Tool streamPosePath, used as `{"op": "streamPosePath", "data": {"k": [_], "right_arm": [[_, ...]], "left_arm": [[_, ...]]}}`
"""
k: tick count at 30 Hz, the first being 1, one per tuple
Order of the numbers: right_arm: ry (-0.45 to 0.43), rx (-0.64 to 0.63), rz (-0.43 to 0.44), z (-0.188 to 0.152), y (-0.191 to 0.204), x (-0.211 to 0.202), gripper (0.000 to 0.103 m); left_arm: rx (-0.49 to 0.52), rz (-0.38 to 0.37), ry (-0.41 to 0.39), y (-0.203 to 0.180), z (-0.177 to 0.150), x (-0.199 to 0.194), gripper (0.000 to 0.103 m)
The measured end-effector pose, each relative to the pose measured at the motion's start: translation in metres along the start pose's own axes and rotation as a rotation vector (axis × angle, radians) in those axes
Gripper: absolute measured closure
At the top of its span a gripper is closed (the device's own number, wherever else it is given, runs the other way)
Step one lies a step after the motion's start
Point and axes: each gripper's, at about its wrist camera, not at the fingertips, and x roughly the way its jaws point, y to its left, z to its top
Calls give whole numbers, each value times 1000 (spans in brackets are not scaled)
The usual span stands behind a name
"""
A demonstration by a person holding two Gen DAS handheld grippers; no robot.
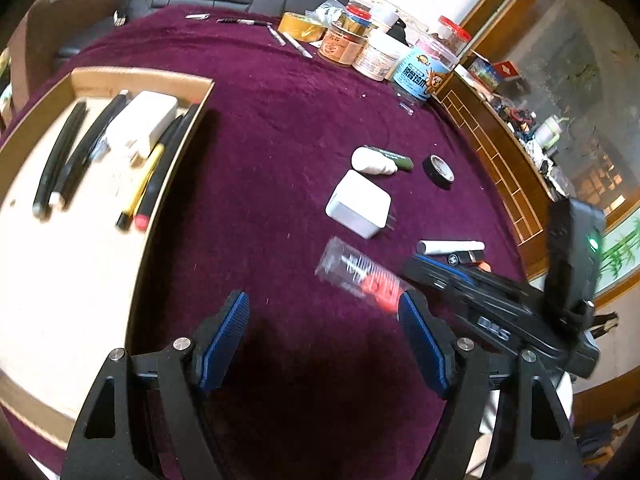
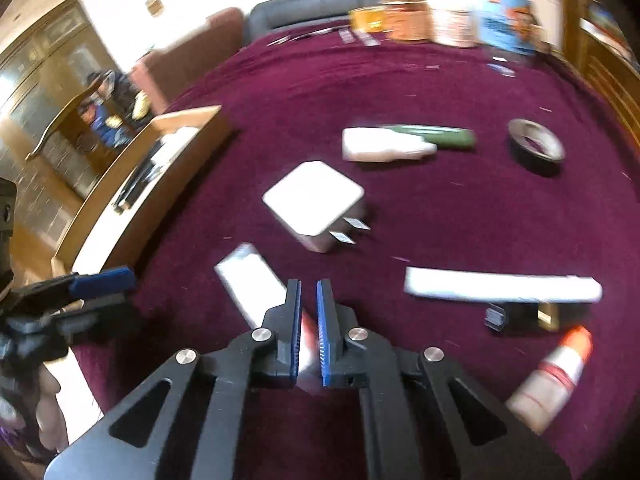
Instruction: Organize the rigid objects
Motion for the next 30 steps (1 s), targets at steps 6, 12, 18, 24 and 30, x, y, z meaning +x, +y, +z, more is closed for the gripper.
{"op": "streamPosePath", "data": {"k": [6, 12, 18, 24, 30], "right_arm": [[-15, 85, 14, -16, -35, -19, 96], [-38, 99, 44, -22, -43, -27, 96], [-19, 122, 59, -25, -48, -20, 96], [-11, 60, 76, -20, -35, -21, 84], [0, -44, 83, -7, -5, -11, 60]], "left_arm": [[33, -28, 4, -16, 35, 38, 31], [164, 106, 7, -46, 63, 84, 31], [412, 234, 55, -80, 54, 130, 15], [360, 138, 50, -70, 58, 115, 42], [252, 34, 4, -43, 60, 73, 42]]}}
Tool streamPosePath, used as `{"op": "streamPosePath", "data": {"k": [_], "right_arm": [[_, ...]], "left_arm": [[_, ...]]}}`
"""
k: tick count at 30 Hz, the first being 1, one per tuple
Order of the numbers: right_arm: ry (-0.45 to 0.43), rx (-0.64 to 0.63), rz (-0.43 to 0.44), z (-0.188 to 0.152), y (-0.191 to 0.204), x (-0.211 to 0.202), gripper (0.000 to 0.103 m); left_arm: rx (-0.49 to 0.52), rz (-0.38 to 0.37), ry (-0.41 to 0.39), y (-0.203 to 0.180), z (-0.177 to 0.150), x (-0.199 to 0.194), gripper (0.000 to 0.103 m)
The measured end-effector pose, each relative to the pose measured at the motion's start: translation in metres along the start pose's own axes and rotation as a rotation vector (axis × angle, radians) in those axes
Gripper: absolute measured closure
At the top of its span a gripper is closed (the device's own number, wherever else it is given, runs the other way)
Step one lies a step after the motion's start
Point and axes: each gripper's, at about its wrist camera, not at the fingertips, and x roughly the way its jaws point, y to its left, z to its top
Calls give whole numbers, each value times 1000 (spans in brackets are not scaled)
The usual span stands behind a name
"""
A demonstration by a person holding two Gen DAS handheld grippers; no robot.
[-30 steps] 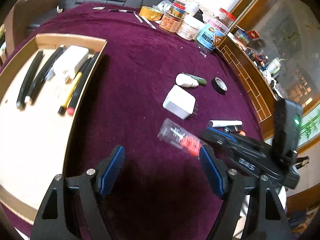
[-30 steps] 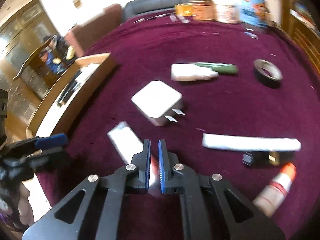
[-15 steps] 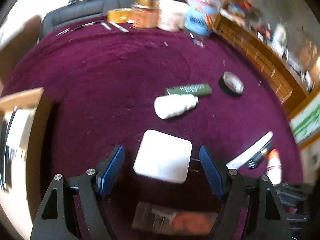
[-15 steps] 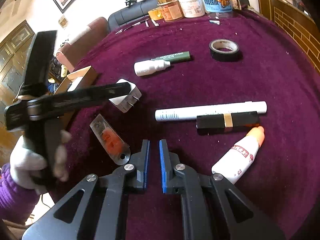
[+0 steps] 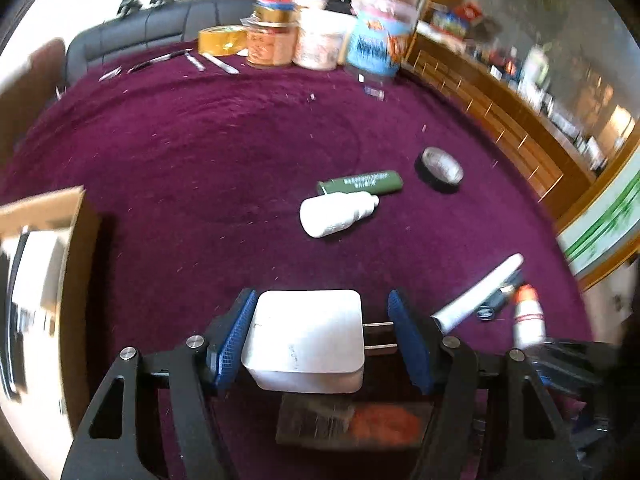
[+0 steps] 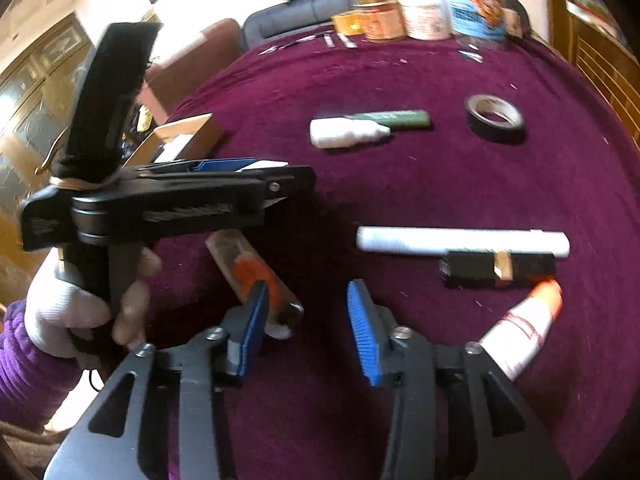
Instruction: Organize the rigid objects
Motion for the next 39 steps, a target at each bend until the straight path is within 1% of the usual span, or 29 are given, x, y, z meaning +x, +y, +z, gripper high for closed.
{"op": "streamPosePath", "data": {"k": [1, 2, 4, 7, 10, 12, 13, 14, 15, 16, 17, 19, 22, 23, 25, 26, 28, 29, 30, 32, 33, 35, 37, 38, 39], "right_arm": [[10, -24, 1, 3, 5, 3, 58], [28, -66, -5, 7, 15, 11, 54], [46, -126, -28, 11, 27, 21, 53], [85, -211, -55, 18, 43, 40, 53], [117, -266, -77, 20, 53, 58, 53], [110, -309, -104, 21, 60, 64, 53], [110, -317, -123, 21, 63, 65, 57], [107, -316, -135, 21, 64, 64, 74], [107, -302, -125, 21, 62, 63, 78], [104, -273, -93, 22, 60, 61, 78], [96, -257, -85, 22, 58, 57, 78], [82, -227, -73, 22, 55, 53, 78], [56, -159, -20, 25, 53, 41, 78], [47, -136, 5, 28, 52, 37, 78], [35, -110, 37, 32, 52, 31, 78], [27, -99, 50, 34, 53, 27, 78], [18, -84, 80, 39, 58, 22, 78], [16, -82, 88, 40, 61, 21, 78], [14, -81, 98, 42, 65, 19, 78], [19, -83, 117, 44, 74, 20, 78], [24, -84, 126, 45, 78, 21, 78], [33, -85, 142, 48, 85, 25, 78], [41, -87, 153, 52, 93, 29, 78], [45, -89, 160, 54, 98, 32, 78], [50, -87, 174, 56, 103, 36, 78]], "left_arm": [[-18, -19, -13, 4, -1, -10, 42], [-34, -37, -31, 9, -2, -20, 42], [-58, -65, -74, 18, -5, -44, 42], [-98, -80, -135, 37, -14, -79, 42], [-135, -57, -174, 60, -21, -105, 42], [-171, -21, -191, 81, -26, -119, 42], [-187, 7, -198, 93, -29, -124, 42], [-204, 44, -201, 106, -32, -129, 42], [-229, 85, -200, 122, -36, -132, 42], [-255, 113, -194, 135, -39, -134, 42], [-290, 151, -181, 155, -43, -134, 42], [-334, 216, -163, 183, -47, -133, 42], [-376, 293, -123, 216, -47, -122, 42], [-384, 302, -113, 224, -50, -119, 42], [-404, 317, -68, 242, -45, -102, 42], [-411, 316, -56, 246, -46, -97, 42], [-440, 289, -20, 256, -41, -83, 42], [-436, 295, -22, 257, -39, -80, 42], [-408, 335, -15, 255, -31, -73, 42], [-398, 371, -10, 255, -25, -69, 42], [-405, 366, -13, 258, -21, -67, 42], [-422, 331, -33, 262, -16, -69, 41], [-461, 253, -72, 267, -12, -77, 41], [-470, 226, -87, 269, -12, -82, 39], [-478, 200, -113, 270, -14, -87, 35]]}}
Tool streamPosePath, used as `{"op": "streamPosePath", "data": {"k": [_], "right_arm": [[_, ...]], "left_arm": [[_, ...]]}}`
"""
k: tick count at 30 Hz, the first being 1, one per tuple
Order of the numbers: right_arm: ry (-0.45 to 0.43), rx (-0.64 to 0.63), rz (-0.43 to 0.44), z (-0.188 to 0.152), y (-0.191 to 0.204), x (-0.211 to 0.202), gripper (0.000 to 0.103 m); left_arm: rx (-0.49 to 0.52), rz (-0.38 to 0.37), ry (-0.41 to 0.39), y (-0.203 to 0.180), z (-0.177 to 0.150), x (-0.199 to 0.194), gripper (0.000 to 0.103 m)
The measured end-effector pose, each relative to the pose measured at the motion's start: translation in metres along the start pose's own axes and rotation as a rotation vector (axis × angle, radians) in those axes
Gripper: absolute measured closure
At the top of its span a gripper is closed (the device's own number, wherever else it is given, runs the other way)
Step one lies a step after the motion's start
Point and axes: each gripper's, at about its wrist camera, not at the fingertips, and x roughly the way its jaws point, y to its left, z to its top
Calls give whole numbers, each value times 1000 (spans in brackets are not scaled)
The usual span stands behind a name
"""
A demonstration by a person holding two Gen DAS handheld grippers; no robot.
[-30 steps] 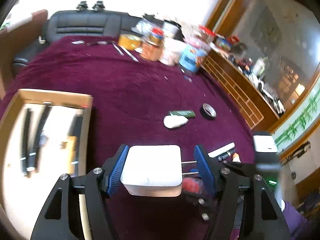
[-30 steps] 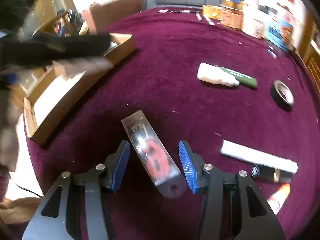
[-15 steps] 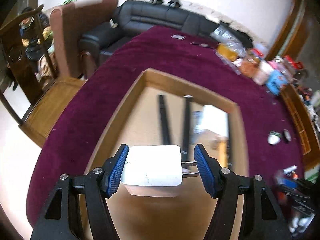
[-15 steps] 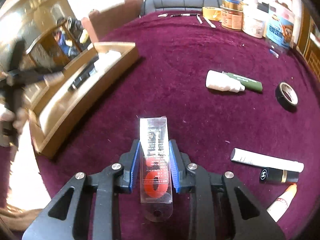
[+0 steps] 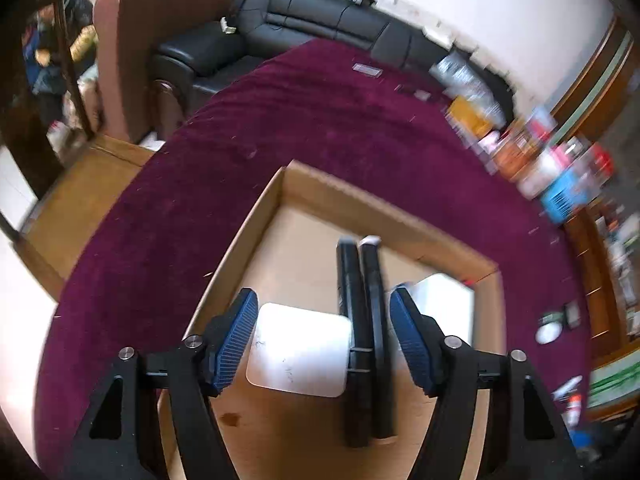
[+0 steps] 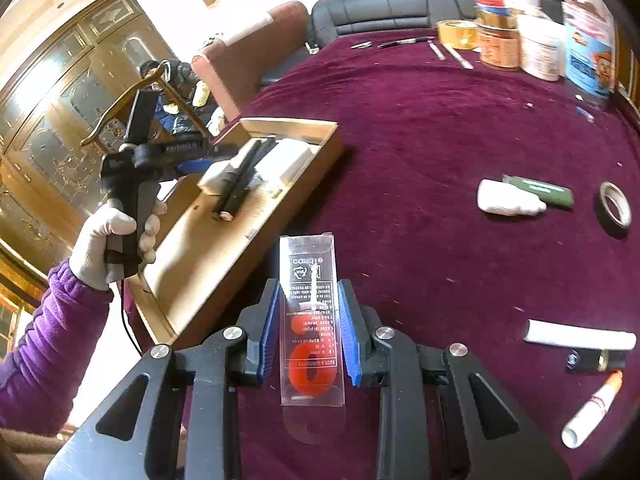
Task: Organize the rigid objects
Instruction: 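Lower the plug charger into the tray and open the left gripper while the right gripper carries the packet, then lower the clear packet into the tray and open the right gripper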
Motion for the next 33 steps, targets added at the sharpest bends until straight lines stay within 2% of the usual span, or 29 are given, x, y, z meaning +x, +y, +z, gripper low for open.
{"op": "streamPosePath", "data": {"k": [2, 4, 6, 10, 11, 15, 17, 19, 21, 23, 24, 27, 32, 33], "right_arm": [[11, 4, 33, 5, 8, 7, 77], [24, 5, 70, 12, 18, 16, 77], [47, 7, 107, 20, 30, 28, 77], [97, -10, 129, 32, 56, 59, 77], [109, -12, 129, 33, 60, 66, 77], [162, -25, 138, 35, 80, 94, 77], [196, -39, 145, 37, 90, 109, 77], [237, -62, 148, 40, 104, 125, 77], [272, -74, 163, 45, 116, 141, 77], [312, -75, 182, 51, 129, 162, 77], [325, -73, 179, 54, 134, 172, 77], [353, -65, 141, 64, 144, 204, 77], [273, -97, -5, 98, 153, 232, 75], [265, -89, -11, 104, 151, 234, 75]], "left_arm": [[-14, 7, -39, 6, -4, -8, 30], [-46, 10, -30, 15, -8, -6, 30], [-96, -37, -4, 23, -14, -3, 31], [-42, 37, -45, 15, -28, -4, 30], [-36, 51, -40, 13, -30, -4, 27], [-126, -24, -91, 25, -35, -16, 25], [-175, -123, -138, 35, -34, -31, 25], [-219, -185, -209, 46, -38, -58, 25], [-219, -221, -264, 51, -43, -85, 25], [-203, -215, -307, 55, -51, -106, 21], [-196, -205, -320, 58, -57, -114, 18], [-193, -182, -326, 71, -70, -125, 18], [-261, -165, -305, 97, -78, -121, 18], [-272, -166, -305, 99, -78, -120, 18]]}}
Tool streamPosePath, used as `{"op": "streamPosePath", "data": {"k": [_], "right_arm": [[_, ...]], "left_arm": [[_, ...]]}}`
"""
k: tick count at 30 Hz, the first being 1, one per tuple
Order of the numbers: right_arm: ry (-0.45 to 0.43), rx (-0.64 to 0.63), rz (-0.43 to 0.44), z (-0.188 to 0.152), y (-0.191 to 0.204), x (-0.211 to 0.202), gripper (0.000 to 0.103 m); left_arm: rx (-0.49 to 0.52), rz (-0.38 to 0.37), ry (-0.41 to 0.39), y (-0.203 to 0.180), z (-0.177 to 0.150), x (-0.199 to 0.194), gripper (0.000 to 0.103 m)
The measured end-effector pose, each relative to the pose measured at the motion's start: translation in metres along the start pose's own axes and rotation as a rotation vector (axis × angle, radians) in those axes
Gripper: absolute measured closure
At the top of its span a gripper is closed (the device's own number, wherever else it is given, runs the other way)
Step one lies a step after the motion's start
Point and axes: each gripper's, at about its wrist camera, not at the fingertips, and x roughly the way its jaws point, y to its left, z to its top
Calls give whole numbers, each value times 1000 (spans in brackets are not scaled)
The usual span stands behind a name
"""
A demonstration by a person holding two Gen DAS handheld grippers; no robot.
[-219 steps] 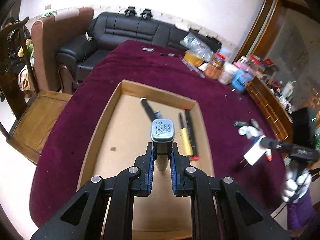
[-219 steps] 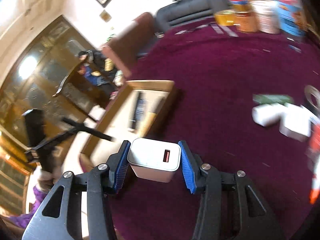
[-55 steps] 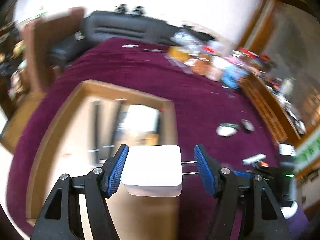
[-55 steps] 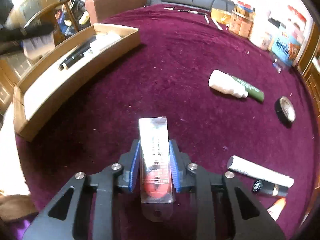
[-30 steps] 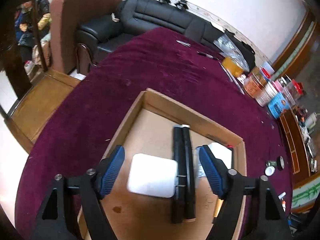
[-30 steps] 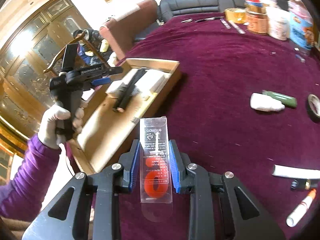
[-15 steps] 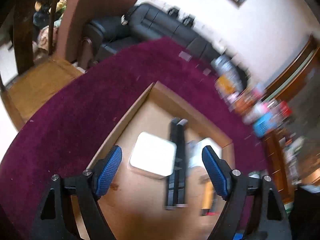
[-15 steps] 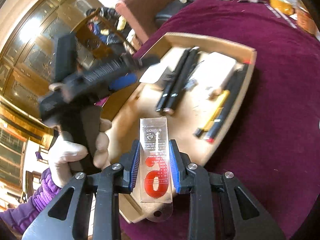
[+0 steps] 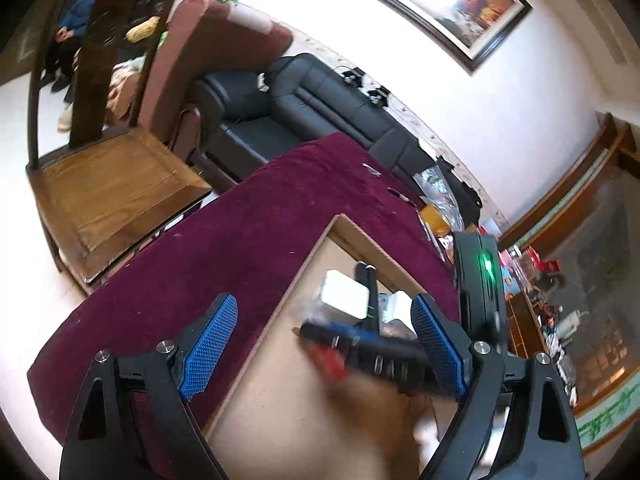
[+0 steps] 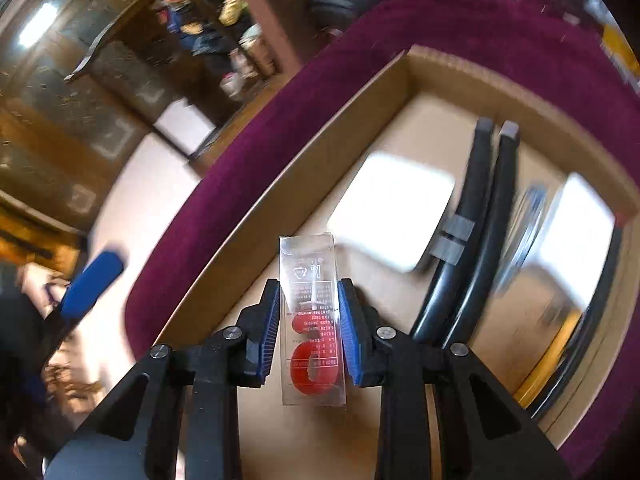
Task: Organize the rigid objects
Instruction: 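Lower the clear packet into the tray and open the right gripper, then move both grippers back over the remaining objects on the table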
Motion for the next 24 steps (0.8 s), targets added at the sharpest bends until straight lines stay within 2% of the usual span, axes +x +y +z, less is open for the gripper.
{"op": "streamPosePath", "data": {"k": [3, 4, 6, 10, 12, 14, 16, 19, 21, 24], "right_arm": [[8, 54, 51, 5, -9, -1, 75], [-6, 67, 88, 2, -13, -9, 75], [-45, 61, 99, -5, -22, -30, 75], [-181, 52, 17, -43, -52, -92, 71], [-248, 66, -51, -67, -70, -118, 61], [-311, 107, -134, -98, -98, -149, 55], [-348, 188, -168, -126, -127, -170, 54], [-395, 331, -163, -167, -167, -197, 54], [-424, 400, -172, -191, -194, -214, 54], [-484, 478, -183, -218, -218, -234, 54]], "left_arm": [[-29, -12, -5, 1, 2, 4, 18], [-27, -18, -7, -1, 2, 4, 18], [-4, -15, -13, -6, 1, 4, 18], [76, -1, -17, -29, -6, 11, 17], [131, 13, -4, -45, -9, 22, 17], [197, 29, 32, -62, -13, 40, 17], [260, 42, 86, -80, -16, 63, 17], [350, 74, 147, -105, -23, 97, 17], [407, 128, 169, -116, -32, 113, 17], [532, 212, 261, -134, -51, 132, 17]]}}
